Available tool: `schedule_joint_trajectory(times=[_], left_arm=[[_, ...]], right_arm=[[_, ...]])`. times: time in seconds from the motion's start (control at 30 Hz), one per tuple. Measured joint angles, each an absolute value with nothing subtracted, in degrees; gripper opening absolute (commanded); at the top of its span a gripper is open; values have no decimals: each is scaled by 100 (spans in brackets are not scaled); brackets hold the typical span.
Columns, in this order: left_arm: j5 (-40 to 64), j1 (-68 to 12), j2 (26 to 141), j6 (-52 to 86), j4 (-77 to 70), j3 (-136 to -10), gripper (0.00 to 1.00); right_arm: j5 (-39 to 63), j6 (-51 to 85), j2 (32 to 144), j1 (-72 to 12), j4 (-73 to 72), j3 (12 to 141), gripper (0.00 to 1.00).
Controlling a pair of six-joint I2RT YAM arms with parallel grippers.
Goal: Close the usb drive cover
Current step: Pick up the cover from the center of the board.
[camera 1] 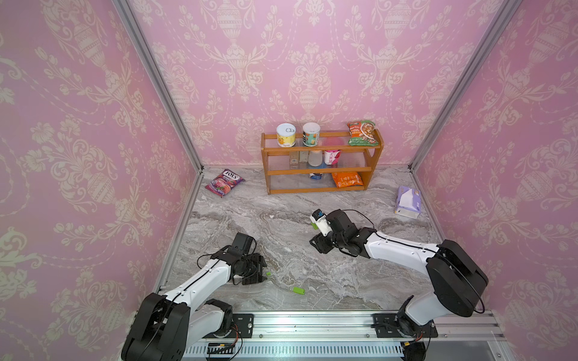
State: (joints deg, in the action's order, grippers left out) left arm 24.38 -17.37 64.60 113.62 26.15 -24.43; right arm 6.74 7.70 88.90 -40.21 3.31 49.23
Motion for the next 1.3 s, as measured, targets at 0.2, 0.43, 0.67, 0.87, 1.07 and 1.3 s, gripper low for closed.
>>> schedule_joint_trajectory(times=[0.2,0.43,0.67,0.87,1.07,1.3], left_arm=[[2480,-1747,6742,11325,2580,-2596,45],[2482,-1793,6751,11325,2580,-2596,40],[2510,-1909,6825,11325,2576,-2622,33],[2534,-2008,6871,11330,2567,-2628,26],[2539,-2012,6869,11330,2569,-2633,30],[2534,-2012,6820,11330,2582,-2609,30]], right_arm=[[692,770,8890,-4021,346,4934,57],[711,770,8890,-4021,351,4934,57],[714,770,8890,-4021,351,4934,57],[714,770,8890,-4021,351,4932,57],[714,770,8890,-4021,353,4932,57],[714,770,8890,-4021,373,4932,57]])
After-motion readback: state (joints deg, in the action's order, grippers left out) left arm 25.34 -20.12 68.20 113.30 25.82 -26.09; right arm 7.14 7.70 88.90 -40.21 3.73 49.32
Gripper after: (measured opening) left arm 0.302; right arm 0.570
